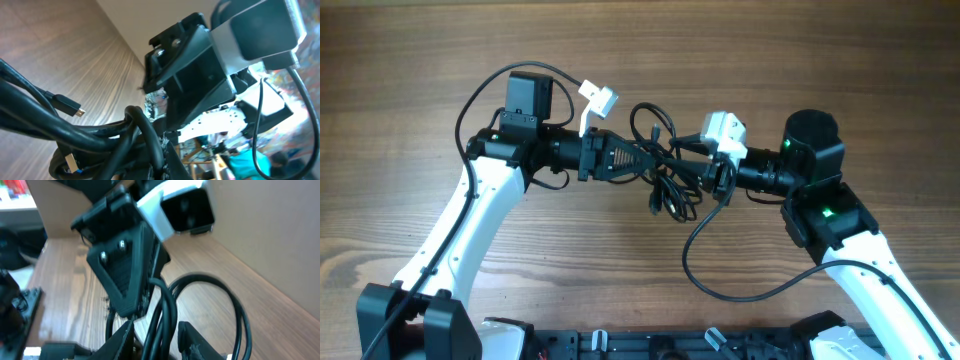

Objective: Untangle cables

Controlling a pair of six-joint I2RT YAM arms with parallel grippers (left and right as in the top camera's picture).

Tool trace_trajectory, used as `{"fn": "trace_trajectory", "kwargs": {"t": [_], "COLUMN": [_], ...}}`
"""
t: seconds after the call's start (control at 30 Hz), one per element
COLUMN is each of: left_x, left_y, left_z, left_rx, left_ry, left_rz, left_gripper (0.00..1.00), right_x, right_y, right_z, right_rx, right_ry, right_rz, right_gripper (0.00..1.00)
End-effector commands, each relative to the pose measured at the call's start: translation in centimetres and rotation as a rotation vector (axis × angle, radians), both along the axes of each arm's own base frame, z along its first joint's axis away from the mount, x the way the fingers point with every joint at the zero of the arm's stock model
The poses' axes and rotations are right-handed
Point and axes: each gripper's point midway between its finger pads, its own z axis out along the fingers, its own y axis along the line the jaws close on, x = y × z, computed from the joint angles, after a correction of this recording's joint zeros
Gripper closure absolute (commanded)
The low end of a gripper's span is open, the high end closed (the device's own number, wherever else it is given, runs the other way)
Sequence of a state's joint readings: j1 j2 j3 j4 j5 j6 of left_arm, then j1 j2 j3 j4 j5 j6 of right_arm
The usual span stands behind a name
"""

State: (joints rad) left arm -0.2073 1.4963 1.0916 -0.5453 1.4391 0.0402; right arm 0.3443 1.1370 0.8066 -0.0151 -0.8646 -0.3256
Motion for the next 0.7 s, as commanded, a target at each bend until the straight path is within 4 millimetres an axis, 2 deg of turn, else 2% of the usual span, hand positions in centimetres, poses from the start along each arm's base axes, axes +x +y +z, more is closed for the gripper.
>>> {"fn": "trace_trajectory", "kwargs": {"t": [0.0, 0.17, 0.37, 0.6, 0.67], "left_x": [-0.2, -0.4, -0.9, -1.1, -1.1], "left_y": [0.0, -0.1, -0.6, -0.8, -0.8], "left_z": [0.7, 0.9, 0.8, 0.9, 0.9], "left_rx": [-0.058, -0.071, -0.073, -0.074, -0.074], "left_ry": [-0.138, -0.165, -0.164, -0.164, -0.159], "left_rz": [-0.036, -0.049, -0.070, -0.078, -0.078], "left_gripper": [0.96, 0.96, 0.96, 0.96, 0.96], "right_x": [0.4, 1.4, 2.1, 2.1, 1.8], "right_y": [-0.4, -0.5, -0.3, -0.1, 0.0], "right_z": [-0.2, -1.5, -1.0, -0.8, -1.1], "right_rx": [-0.056, -0.091, -0.074, -0.063, -0.061], "right_ry": [-0.074, -0.066, -0.103, -0.095, -0.066], "right_rz": [-0.020, -0.050, -0.053, -0.053, -0.046], "right_gripper": [0.69, 0.71, 0.76, 0.76, 0.71]}}
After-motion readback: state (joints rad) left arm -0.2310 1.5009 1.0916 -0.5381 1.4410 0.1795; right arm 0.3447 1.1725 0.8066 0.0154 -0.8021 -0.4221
